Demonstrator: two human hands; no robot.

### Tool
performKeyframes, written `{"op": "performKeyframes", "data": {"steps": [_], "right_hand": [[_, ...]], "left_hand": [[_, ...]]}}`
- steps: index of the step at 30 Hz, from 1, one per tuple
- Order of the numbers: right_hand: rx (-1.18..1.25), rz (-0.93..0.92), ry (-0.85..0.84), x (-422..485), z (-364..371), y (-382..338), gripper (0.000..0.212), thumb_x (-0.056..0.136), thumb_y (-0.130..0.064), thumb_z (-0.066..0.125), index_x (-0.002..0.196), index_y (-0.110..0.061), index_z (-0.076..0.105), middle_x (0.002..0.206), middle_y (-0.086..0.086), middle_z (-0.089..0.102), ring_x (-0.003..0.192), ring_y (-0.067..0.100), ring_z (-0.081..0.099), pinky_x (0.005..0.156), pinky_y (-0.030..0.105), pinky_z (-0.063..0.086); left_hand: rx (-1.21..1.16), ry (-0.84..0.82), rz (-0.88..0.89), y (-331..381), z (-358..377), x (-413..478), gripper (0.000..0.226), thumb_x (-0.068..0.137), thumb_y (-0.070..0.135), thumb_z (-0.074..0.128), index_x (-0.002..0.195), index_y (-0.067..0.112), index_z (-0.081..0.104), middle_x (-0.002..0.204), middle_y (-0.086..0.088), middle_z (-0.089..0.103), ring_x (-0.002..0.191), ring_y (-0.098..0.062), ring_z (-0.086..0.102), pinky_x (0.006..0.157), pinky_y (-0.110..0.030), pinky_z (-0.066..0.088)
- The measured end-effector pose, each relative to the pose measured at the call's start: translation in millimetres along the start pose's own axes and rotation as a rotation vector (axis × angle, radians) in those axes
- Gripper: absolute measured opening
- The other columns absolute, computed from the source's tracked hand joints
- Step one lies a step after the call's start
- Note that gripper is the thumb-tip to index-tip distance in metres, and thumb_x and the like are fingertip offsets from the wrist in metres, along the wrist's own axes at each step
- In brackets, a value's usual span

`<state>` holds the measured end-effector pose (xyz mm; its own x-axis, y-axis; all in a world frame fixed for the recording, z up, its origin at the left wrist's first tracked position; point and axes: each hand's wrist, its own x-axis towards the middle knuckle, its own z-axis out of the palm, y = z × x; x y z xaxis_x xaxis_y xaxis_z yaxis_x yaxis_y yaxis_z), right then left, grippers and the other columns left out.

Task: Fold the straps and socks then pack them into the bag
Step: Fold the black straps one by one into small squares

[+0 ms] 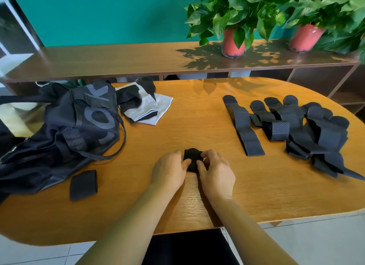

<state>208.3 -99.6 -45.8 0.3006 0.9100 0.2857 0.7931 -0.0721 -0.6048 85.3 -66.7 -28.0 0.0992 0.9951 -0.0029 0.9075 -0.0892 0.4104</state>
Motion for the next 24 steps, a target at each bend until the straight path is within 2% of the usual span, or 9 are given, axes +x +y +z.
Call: {"op": "performKeyframes", "data": {"steps": [1,3,6,8,11,15,18,21,24], "right_hand": [[-0.016,-0.035,0.008,0,1,1,0.016,0.086,-0.024,0.064,0.102,-0.02,0.064,0.092,-0.004,0.06,0.083,0.015,0.057,0.055,0.025,0.04],[-0.044,-0.109,0.029,0,4,3,0.011,0.084,-0.02,0.067,0.095,-0.019,0.069,0.092,-0.001,0.059,0.079,0.018,0.059,0.049,0.023,0.04],[-0.096,-0.212,0.051,-4,6,3,0.012,0.081,-0.015,0.071,0.093,-0.019,0.072,0.096,0.0,0.064,0.082,0.021,0.06,0.044,0.025,0.044],[-0.109,-0.272,0.038,-7,4,5,0.015,0.083,-0.019,0.068,0.097,-0.02,0.071,0.104,-0.001,0.066,0.086,0.021,0.059,0.049,0.028,0.05],[-0.141,-0.353,-0.051,-9,0,8,0.024,0.086,-0.023,0.063,0.109,-0.02,0.067,0.116,-0.005,0.064,0.091,0.021,0.055,0.061,0.032,0.052],[-0.143,-0.407,-0.097,-9,-1,1,0.023,0.082,-0.018,0.067,0.105,-0.02,0.069,0.109,-0.006,0.067,0.087,0.023,0.056,0.063,0.035,0.051],[-0.096,-0.422,-0.131,-13,7,-16,0.02,0.079,-0.017,0.071,0.099,-0.019,0.072,0.097,-0.004,0.072,0.087,0.026,0.057,0.064,0.039,0.052],[-0.059,-0.458,-0.17,-21,23,-41,0.019,0.076,-0.021,0.074,0.095,-0.019,0.073,0.089,-0.003,0.073,0.086,0.028,0.058,0.064,0.04,0.052],[-0.046,-0.516,-0.184,-33,43,-70,0.017,0.075,-0.025,0.074,0.091,-0.019,0.074,0.089,-0.003,0.073,0.083,0.028,0.058,0.063,0.04,0.052]], "left_hand": [[-0.002,0.014,-0.017,1,0,0,0.038,0.097,0.045,0.047,0.124,0.018,0.054,0.095,0.0,0.061,0.085,-0.017,0.059,0.066,-0.028,0.049],[-0.051,0.063,-0.014,2,1,-3,0.047,0.096,0.04,0.051,0.139,0.02,0.044,0.114,-0.001,0.055,0.1,-0.018,0.057,0.075,-0.029,0.049],[-0.101,0.163,0.226,-5,9,-12,0.043,0.095,0.018,0.056,0.137,0.021,0.051,0.136,0.002,0.048,0.124,-0.02,0.047,0.098,-0.037,0.044],[-0.053,0.094,0.312,-11,11,-15,0.044,0.097,0.012,0.049,0.139,0.024,0.05,0.147,0.008,0.042,0.136,-0.015,0.035,0.108,-0.038,0.031],[-0.01,0.014,0.32,-19,6,-15,0.046,0.101,0.016,0.041,0.145,0.028,0.039,0.153,0.013,0.032,0.141,-0.007,0.025,0.114,-0.033,0.019],[0.072,0.067,0.348,-31,-9,-22,0.04,0.101,0.019,0.043,0.14,0.027,0.047,0.151,0.011,0.037,0.139,-0.007,0.03,0.111,-0.031,0.016],[0.177,0.119,0.331,-52,-21,-37,0.036,0.097,0.018,0.049,0.131,0.026,0.057,0.145,0.009,0.047,0.134,-0.01,0.04,0.106,-0.035,0.021],[0.289,0.162,0.287,-80,-38,-57,0.033,0.082,0.015,0.069,0.113,0.026,0.07,0.125,0.007,0.064,0.12,-0.014,0.056,0.098,-0.042,0.034],[0.361,0.224,0.246,-109,-53,-73,0.03,0.069,0.014,0.08,0.096,0.026,0.076,0.108,0.008,0.072,0.108,-0.014,0.063,0.092,-0.039,0.028]]}}
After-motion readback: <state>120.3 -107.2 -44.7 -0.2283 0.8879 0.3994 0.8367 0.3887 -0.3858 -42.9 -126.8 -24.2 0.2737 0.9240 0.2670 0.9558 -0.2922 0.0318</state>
